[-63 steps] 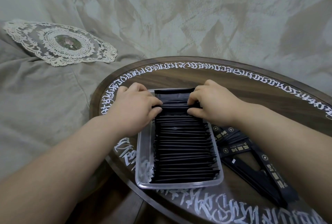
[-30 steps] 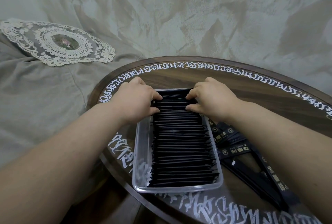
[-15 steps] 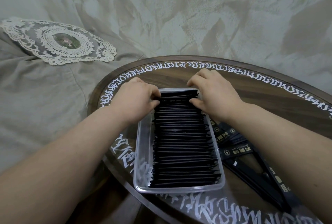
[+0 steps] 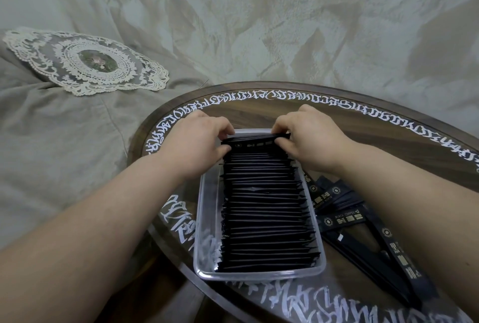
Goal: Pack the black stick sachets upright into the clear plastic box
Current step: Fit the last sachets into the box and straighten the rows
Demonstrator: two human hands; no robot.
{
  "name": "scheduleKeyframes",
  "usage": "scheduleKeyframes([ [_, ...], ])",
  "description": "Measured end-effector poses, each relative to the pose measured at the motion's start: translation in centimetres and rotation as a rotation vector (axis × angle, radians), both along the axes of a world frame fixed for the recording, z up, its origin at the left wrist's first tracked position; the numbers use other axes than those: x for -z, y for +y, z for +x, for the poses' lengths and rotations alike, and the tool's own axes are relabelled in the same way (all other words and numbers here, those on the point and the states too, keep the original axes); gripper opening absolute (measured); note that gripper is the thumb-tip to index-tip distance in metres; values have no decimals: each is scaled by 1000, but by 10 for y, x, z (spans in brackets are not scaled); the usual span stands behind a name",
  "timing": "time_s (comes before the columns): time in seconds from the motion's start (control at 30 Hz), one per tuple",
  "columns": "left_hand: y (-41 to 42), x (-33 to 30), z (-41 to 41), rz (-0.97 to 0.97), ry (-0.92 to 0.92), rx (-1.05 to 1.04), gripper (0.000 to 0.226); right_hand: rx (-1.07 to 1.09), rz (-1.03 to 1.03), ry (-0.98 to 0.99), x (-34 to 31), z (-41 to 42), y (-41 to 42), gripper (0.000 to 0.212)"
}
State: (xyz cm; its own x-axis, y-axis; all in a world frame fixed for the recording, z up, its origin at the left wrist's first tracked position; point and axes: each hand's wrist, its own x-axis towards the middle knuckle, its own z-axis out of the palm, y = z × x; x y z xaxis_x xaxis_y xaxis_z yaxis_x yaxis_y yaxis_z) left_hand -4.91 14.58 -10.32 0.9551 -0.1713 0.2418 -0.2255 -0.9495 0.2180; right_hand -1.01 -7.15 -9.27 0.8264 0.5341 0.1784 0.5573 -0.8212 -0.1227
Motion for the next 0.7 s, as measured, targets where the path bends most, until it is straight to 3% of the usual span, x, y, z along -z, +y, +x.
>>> scheduleKeyframes([
  [0.13, 1, -5, -8, 2, 55, 80, 28, -58, 34, 97, -1, -8, -10, 25],
  [0.33, -1, 1, -20, -77, 290, 108, 56, -102, 64, 186, 4, -18, -12, 33],
  [0.47, -2, 3, -22, -108, 264, 73, 34, -113, 49, 164, 10, -19, -15, 32],
  [0.7, -8, 6, -22, -134, 280, 45, 35, -93, 89, 172, 13, -21, -14, 33],
])
